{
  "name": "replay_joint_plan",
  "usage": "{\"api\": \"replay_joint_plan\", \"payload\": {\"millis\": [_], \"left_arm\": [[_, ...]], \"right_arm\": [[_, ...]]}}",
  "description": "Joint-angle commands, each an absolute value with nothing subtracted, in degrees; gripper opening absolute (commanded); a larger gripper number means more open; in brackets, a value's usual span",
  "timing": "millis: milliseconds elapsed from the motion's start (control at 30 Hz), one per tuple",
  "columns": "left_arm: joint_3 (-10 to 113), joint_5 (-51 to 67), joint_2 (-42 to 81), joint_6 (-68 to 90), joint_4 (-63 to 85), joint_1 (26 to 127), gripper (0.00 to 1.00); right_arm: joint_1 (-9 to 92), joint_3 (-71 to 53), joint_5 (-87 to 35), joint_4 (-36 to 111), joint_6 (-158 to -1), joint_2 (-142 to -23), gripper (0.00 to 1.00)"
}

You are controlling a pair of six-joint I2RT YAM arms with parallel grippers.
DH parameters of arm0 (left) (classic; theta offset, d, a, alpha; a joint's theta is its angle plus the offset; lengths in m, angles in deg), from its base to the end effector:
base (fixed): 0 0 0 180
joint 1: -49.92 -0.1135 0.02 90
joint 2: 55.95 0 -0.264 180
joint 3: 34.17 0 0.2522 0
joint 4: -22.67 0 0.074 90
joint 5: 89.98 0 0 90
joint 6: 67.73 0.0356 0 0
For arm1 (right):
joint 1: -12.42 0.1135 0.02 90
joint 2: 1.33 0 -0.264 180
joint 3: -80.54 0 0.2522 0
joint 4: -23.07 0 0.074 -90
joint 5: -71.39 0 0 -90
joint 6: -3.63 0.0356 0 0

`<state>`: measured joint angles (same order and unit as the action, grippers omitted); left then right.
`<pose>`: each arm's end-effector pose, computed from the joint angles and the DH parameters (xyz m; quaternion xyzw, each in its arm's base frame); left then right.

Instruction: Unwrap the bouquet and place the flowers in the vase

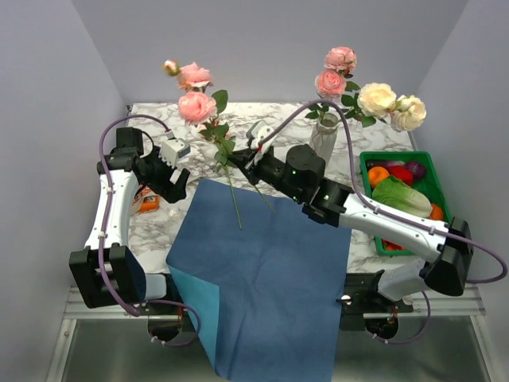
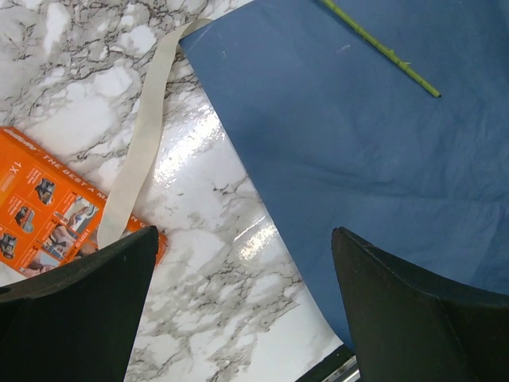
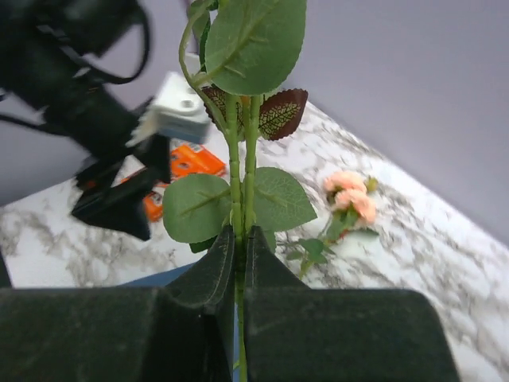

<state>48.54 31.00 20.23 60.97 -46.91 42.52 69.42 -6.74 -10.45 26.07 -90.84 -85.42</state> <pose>0.2551 0.0147 0.3054 0.3127 0.8856 -0.1511 0.3083 0.1970 0.2940 0.3905 -0.3166 0.6310 0.2676 0.6558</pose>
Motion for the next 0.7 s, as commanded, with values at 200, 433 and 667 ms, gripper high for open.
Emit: {"api": "replay_joint_plan", "payload": {"millis": [200, 433, 667], "left_arm": [[51.2, 33.2, 19.5, 59.9, -47.3, 42.1, 0.99], [51.5, 33.6, 19.9, 59.5, -47.1, 42.2, 0.99], [51.8, 33.9, 20.8, 59.4, -47.1, 42.2, 0.99]], "right_arm": [[71.6, -11.7, -22.1, 23.1, -103.9, -73.6, 0.01], [71.1, -3.7, -4.7, 3.2, -119.1, -64.8, 0.01], [56.9, 2.2, -0.9, -12.8, -115.6, -66.0, 0.01]]}}
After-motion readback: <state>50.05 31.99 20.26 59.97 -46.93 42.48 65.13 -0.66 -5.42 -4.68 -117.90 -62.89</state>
